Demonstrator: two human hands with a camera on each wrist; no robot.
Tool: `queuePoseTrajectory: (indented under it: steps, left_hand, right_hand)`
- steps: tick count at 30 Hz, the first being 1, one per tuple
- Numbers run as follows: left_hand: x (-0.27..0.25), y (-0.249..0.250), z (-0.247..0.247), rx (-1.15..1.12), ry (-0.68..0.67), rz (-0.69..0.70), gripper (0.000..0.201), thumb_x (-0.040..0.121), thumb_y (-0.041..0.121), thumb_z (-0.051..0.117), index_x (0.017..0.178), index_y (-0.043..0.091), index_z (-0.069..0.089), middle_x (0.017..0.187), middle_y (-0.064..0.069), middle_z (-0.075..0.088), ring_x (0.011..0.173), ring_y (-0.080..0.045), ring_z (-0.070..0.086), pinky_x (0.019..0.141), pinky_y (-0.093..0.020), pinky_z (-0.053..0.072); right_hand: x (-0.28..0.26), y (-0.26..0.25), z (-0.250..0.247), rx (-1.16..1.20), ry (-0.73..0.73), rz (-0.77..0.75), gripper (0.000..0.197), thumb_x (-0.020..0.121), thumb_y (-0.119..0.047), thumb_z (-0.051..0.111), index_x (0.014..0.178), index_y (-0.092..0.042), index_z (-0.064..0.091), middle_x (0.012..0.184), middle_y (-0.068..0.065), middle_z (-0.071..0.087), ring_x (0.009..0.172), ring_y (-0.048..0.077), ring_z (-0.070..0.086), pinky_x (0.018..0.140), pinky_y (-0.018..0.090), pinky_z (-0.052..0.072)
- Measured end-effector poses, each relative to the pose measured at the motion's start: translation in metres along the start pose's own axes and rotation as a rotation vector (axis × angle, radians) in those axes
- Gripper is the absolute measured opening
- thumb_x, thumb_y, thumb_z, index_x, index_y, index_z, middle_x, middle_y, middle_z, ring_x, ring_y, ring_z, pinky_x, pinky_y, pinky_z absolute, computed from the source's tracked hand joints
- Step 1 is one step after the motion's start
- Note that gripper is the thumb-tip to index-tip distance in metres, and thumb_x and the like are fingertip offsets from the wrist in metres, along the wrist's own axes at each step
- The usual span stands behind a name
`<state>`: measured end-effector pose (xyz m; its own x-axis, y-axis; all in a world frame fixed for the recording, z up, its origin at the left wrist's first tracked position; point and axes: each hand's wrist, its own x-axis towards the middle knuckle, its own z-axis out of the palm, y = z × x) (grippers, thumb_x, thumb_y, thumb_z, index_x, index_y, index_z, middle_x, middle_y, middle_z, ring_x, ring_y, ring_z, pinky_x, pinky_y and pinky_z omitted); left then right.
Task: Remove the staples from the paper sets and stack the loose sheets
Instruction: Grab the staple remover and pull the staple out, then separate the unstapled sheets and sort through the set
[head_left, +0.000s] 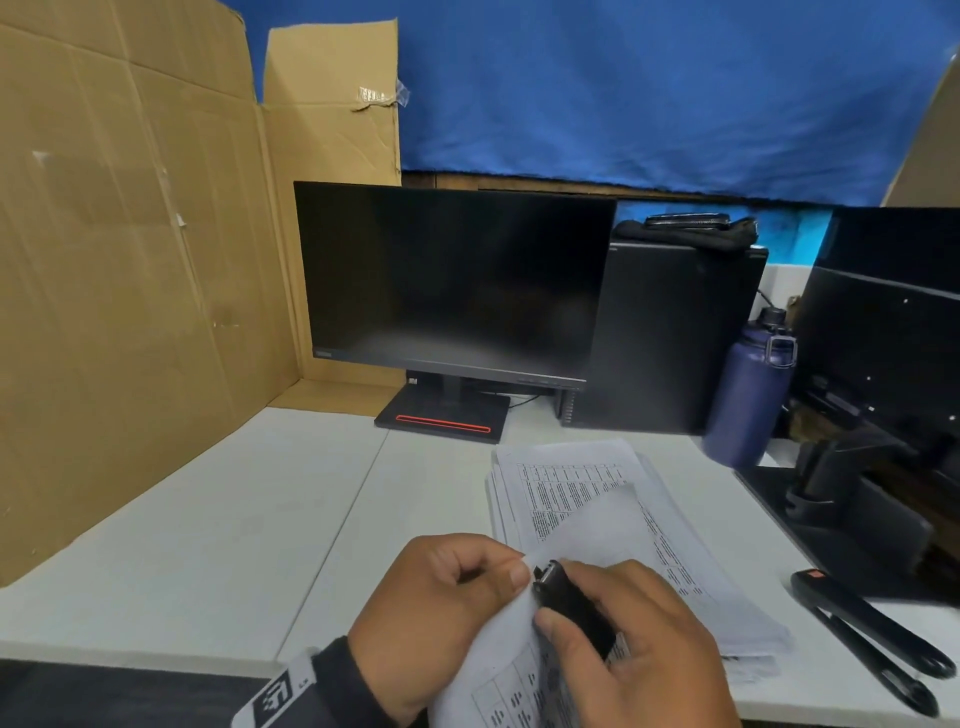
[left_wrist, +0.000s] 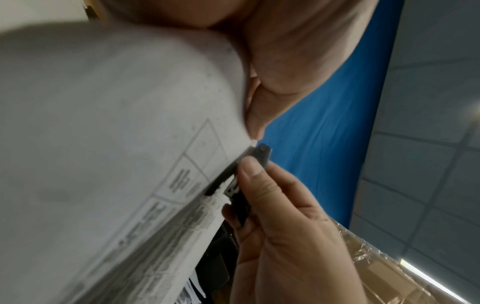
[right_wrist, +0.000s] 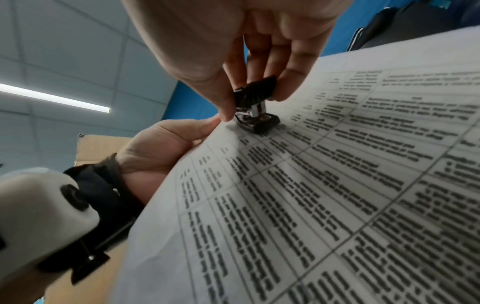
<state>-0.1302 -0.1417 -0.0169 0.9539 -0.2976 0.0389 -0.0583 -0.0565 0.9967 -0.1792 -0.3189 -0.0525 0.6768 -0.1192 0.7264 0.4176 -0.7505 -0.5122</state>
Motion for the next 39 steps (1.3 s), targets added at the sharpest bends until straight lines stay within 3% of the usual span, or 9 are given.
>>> queuePoseTrajectory:
  steps: [4,9,13,16,19,25,31,35,39]
  left_hand:
    - [-0.002,-0.002,0.002,0.136,0.010,0.057,0.014,0.093,0.014,0.074,0.082,0.017,0.082,0.081,-0.005,0.080,0.074,-0.011,0.070,0.076,-0.033,0.056]
    - [-0.003,-0.001,0.004,0.090,0.015,0.052,0.020,0.093,0.012,0.072,0.076,0.017,0.081,0.074,-0.003,0.077,0.069,-0.010,0.067,0.069,-0.027,0.055]
    - [-0.002,-0.001,0.002,0.156,0.032,0.101,0.020,0.093,0.014,0.073,0.078,0.023,0.081,0.078,-0.002,0.079,0.072,-0.009,0.070,0.074,-0.029,0.056]
    - [0.000,-0.001,-0.002,0.150,0.027,0.090,0.020,0.094,0.017,0.073,0.077,0.025,0.082,0.080,-0.003,0.080,0.074,-0.012,0.071,0.077,-0.033,0.058]
    - [0.003,-0.002,-0.005,0.140,0.021,0.063,0.019,0.093,0.017,0.074,0.078,0.024,0.083,0.081,-0.004,0.080,0.075,-0.014,0.072,0.078,-0.035,0.058]
    - [0.006,-0.006,-0.010,0.152,0.004,-0.034,0.020,0.093,0.015,0.074,0.077,0.022,0.083,0.079,-0.002,0.080,0.072,-0.013,0.071,0.074,-0.032,0.057]
    - [0.019,-0.004,-0.035,0.091,0.066,-0.131,0.019,0.093,0.015,0.073,0.076,0.014,0.081,0.080,-0.013,0.079,0.072,-0.026,0.070,0.076,-0.041,0.058]
    - [0.021,0.000,-0.044,0.037,0.045,-0.141,0.022,0.075,0.030,0.079,0.085,0.010,0.082,0.093,-0.023,0.079,0.079,-0.031,0.071,0.086,-0.051,0.059]
    - [0.023,-0.002,-0.045,0.020,0.038,-0.153,0.010,0.090,0.013,0.076,0.084,0.007,0.081,0.088,-0.021,0.078,0.076,-0.028,0.069,0.079,-0.041,0.056]
  right_hand:
    - [0.000,-0.002,-0.003,-0.215,0.006,-0.176,0.030,0.075,-0.037,0.070,0.099,-0.022,0.080,0.081,-0.010,0.066,0.075,0.014,0.056,0.064,0.021,0.044]
    - [0.004,-0.004,-0.003,0.072,-0.096,0.158,0.032,0.067,-0.048,0.072,0.099,-0.044,0.073,0.087,-0.018,0.068,0.080,0.005,0.067,0.072,0.017,0.051]
    - [0.010,-0.010,-0.006,0.245,-0.158,0.312,0.038,0.067,-0.030,0.083,0.096,-0.052,0.071,0.086,-0.019,0.073,0.081,0.005,0.070,0.072,0.018,0.054]
    - [0.017,-0.013,-0.011,0.388,-0.293,0.413,0.038,0.079,-0.010,0.082,0.090,-0.046,0.076,0.082,-0.013,0.077,0.075,0.004,0.072,0.075,0.021,0.056]
    - [0.022,-0.013,-0.013,0.483,-0.368,0.482,0.032,0.086,-0.010,0.076,0.089,-0.042,0.079,0.078,-0.004,0.078,0.071,0.008,0.068,0.076,0.031,0.059]
    - [0.029,-0.005,-0.018,0.575,-0.470,0.608,0.021,0.081,-0.002,0.079,0.087,-0.022,0.082,0.083,0.013,0.076,0.072,0.017,0.066,0.072,0.029,0.058]
    - [0.050,0.035,-0.044,-0.019,-0.308,0.423,0.019,0.078,-0.021,0.082,0.088,-0.034,0.074,0.080,-0.018,0.072,0.072,-0.001,0.064,0.066,0.009,0.047]
    - [0.060,0.088,-0.051,-0.446,-0.475,0.526,0.015,0.080,-0.037,0.074,0.088,-0.035,0.061,0.084,-0.015,0.069,0.079,0.007,0.065,0.076,0.031,0.055]
    - [0.065,0.102,-0.045,-0.583,-0.679,0.543,0.021,0.082,-0.051,0.064,0.085,-0.031,0.059,0.089,-0.012,0.069,0.085,0.012,0.065,0.082,0.033,0.055]
